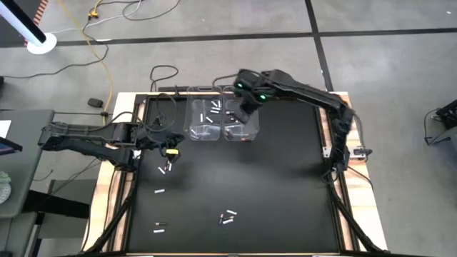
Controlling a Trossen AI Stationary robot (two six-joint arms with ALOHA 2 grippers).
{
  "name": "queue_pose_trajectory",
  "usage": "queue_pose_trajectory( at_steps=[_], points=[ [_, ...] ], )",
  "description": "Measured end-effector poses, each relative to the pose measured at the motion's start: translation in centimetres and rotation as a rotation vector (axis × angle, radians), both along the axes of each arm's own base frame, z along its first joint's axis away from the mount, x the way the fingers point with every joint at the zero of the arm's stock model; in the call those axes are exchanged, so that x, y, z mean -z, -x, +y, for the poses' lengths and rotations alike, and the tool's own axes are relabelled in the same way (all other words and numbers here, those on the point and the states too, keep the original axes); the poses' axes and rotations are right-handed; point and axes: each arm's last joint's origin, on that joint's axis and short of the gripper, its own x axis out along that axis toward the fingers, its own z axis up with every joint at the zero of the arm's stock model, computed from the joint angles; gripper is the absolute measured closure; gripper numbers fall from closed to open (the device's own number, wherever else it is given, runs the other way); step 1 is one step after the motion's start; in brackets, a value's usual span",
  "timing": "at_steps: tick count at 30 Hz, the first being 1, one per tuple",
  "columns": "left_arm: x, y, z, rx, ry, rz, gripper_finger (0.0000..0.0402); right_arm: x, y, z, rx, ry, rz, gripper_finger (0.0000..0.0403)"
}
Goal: Sort batteries
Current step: Put the white battery into the left transparent bin
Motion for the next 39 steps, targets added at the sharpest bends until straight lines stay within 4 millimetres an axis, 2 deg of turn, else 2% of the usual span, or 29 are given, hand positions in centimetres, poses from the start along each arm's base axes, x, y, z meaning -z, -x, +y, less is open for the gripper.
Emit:
queue_pose_trajectory(
  at_steps=[5,10,16,21,25,31,39],
  points=[
    [0.0,0.0,0.0,0.006,-0.007,0.005,0.032,2.7,4.9,3.1,0.104,-0.062,-0.023,0.0305],
    [0.0,0.0,0.0,-0.047,0.052,-0.033,0.0319,5.5,10.3,6.4,0.24,-0.137,-0.104,0.0305],
    [0.2,-0.6,0.4,-0.143,0.144,-0.052,0.0328,8.9,14.2,9.5,0.344,-0.235,-0.147,0.0305],
    [0.4,-1.7,0.4,-0.262,0.251,-0.041,0.0335,11.1,15.4,11.3,0.344,-0.273,-0.11,0.0305],
    [0.4,-1.8,0.4,-0.418,0.364,-0.019,0.0335,11.9,15.5,12.1,0.311,-0.275,-0.079,0.0305],
    [1.0,-0.3,0.0,-0.674,0.52,0.016,0.0336,12.3,15.2,12.6,0.224,-0.253,-0.115,0.0305],
    [1.6,1.4,-2.8,-0.848,0.632,0.06,0.0336,12.8,15.3,12.6,0.152,-0.218,-0.104,0.0305]
  ],
)
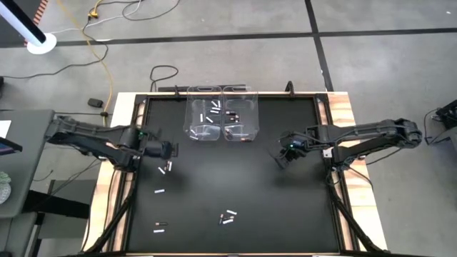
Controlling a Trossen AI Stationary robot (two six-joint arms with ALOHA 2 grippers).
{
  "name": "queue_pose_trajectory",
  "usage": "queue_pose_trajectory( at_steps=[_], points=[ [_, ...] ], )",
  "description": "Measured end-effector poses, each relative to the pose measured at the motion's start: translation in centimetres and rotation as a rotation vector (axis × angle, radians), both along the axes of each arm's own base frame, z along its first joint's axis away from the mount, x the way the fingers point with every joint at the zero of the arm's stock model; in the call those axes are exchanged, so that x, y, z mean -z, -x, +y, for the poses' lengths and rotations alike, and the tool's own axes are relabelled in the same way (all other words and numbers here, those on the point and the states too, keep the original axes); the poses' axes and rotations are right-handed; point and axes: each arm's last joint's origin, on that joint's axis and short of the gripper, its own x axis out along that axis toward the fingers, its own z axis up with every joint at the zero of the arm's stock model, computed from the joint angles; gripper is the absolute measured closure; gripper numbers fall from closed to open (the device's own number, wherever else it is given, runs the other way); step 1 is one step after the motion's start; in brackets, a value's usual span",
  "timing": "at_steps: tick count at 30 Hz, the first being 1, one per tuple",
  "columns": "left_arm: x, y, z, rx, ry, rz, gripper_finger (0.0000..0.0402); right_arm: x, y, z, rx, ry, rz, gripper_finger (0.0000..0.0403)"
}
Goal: Sort batteries
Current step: Put the white battery into the left transparent bin
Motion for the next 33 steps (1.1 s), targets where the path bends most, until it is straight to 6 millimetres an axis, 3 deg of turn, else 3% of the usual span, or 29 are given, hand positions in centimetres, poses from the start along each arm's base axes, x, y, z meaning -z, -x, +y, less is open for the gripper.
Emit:
queue_pose_trajectory(
  at_steps=[8,15,22,30,33],
  points=[
    [0.5,0.3,-2.4,0.006,0.029,0.009,0.0336,0.0,0.0,0.0,-0.059,0.031,-0.002,0.0305],
    [0.6,0.3,-2.8,0.376,-0.039,0.146,0.0336,-0.1,-0.1,0.0,-0.091,0.049,-0.007,0.0305],
    [0.6,0.3,-3.0,0.595,-0.034,0.209,0.0328,-0.2,-0.3,0.0,-0.043,0.025,-0.038,0.0305],
    [0.7,0.3,-3.1,1.056,-0.127,0.325,0.0254,-0.3,-0.4,0.0,0.057,-0.031,-0.05,0.0305],
    [0.7,0.4,-3.2,1.103,-0.13,0.345,0.0239,-0.5,-0.7,-0.1,0.089,-0.047,-0.089,0.0305]
  ],
)
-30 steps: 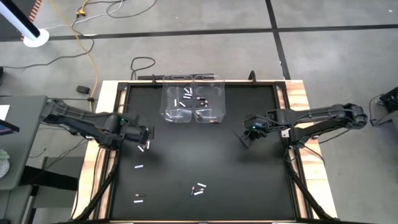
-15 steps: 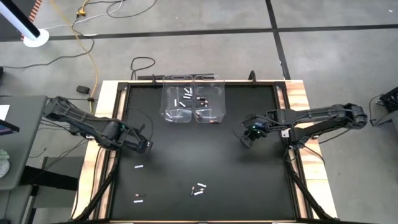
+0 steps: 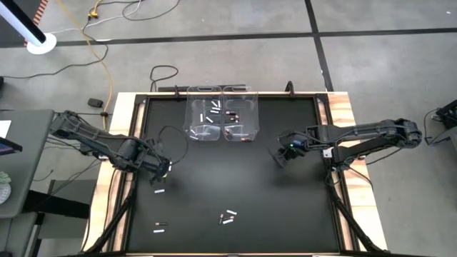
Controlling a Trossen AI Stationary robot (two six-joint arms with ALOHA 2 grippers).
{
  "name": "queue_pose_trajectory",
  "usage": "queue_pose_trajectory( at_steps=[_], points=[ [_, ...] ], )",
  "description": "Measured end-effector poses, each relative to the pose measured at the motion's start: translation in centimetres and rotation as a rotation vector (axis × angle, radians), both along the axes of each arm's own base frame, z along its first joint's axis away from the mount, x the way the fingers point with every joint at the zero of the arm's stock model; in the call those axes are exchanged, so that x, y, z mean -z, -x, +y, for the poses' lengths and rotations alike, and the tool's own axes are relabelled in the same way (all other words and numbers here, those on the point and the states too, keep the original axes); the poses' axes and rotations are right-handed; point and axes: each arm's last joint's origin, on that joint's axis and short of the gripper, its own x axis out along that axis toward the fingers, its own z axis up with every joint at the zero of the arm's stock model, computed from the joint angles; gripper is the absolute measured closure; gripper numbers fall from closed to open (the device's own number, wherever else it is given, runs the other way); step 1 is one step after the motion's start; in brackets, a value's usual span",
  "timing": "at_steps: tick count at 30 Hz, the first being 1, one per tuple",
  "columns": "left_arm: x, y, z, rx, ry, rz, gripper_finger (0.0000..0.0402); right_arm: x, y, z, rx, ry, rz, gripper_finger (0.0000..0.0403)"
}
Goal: Sort batteries
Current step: Put the white battery into the left transparent bin
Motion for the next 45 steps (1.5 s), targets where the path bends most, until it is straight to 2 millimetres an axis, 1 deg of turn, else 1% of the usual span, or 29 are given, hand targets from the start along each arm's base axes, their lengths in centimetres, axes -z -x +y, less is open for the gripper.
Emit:
queue_pose_trajectory(
  at_steps=[2,4,9,16,19,23,28,34,37,40,45],
  points=[
    [0.2,0.0,0.0,0.018,-0.009,0.004,0.0238,-0.2,-0.3,0.0,0.018,0.004,-0.035,0.0305],
    [0.8,0.2,-0.1,0.052,-0.02,0.019,0.024,-0.4,-0.6,-0.1,0.031,0.001,-0.071,0.0305],
    [3.0,0.8,-0.3,0.185,-0.06,0.094,0.0245,-0.8,-1.1,-0.1,0.046,-0.006,-0.139,0.0305],
    [6.0,1.4,-0.4,0.335,-0.047,0.148,0.0246,-0.8,-1.1,-0.1,0.078,-0.028,-0.143,0.0305],
    [6.8,1.5,-0.5,0.395,-0.005,0.171,0.0246,-0.8,-1.1,-0.1,0.085,-0.032,-0.143,0.0305],
    [7.1,1.3,-0.6,0.402,-0.001,0.196,0.0246,-0.8,-1.1,-0.2,0.101,-0.016,-0.144,0.0305],
    [7.6,0.9,-0.8,0.402,0.01,0.241,0.0246,-0.8,-1.1,-0.3,0.123,0.006,-0.145,0.0305],
    [8.6,-0.3,-1.1,0.418,-0.004,0.321,0.0246,-0.8,-1.1,-0.3,0.115,0.013,-0.144,0.0305],
    [9.1,-1.0,-1.0,0.424,-0.012,0.379,0.0246,-0.8,-1.1,-0.3,0.105,0.021,-0.142,0.0305],
    [9.6,-1.8,-0.8,0.428,-0.019,0.4,0.0246,-0.8,-1.1,-0.3,0.101,0.023,-0.141,0.0305],
    [10.4,-2.4,-0.2,0.427,-0.021,0.444,0.0246,-0.8,-1.0,-0.3,0.088,0.032,-0.138,0.0305]
  ],
)
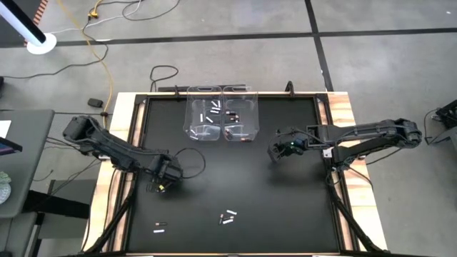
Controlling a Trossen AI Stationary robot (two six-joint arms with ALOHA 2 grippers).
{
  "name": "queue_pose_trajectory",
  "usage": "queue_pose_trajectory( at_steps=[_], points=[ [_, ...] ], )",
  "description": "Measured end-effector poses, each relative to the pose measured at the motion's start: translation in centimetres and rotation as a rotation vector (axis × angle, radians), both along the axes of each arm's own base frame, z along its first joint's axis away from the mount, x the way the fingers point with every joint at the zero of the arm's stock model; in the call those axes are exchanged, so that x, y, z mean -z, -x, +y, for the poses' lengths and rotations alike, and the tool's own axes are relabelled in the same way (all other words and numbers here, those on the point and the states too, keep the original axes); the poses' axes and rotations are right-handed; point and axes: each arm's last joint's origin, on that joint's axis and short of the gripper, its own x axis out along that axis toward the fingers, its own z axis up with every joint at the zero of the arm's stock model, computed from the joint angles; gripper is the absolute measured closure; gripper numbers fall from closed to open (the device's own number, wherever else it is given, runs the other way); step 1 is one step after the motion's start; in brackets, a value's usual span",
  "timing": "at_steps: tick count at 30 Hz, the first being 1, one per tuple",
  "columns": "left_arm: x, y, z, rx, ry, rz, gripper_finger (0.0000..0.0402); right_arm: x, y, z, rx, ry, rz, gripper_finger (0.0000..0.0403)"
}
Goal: Sort batteries
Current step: Put the white battery into the left transparent bin
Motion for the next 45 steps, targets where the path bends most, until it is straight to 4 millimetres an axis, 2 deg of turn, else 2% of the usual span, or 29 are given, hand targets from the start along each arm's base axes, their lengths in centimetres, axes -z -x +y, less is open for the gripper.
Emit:
queue_pose_trajectory(
  at_steps=[8,16,36,45],
  points=[
    [0.2,-0.5,1.8,-0.1,-0.004,0.01,0.0246,0.0,0.0,0.0,-0.024,0.021,0.005,0.0305],
    [0.3,-1.0,3.1,-0.151,0.067,-0.008,0.0246,0.0,0.0,0.0,-0.048,0.041,0.009,0.0305],
    [1.0,-1.1,3.1,-0.185,0.114,-0.019,0.0246,0.0,0.0,0.0,-0.087,0.075,0.015,0.0305],
    [2.5,-1.4,3.0,-0.212,0.118,0.045,0.0246,0.0,0.0,0.0,-0.088,0.074,0.017,0.0305]
  ],
)
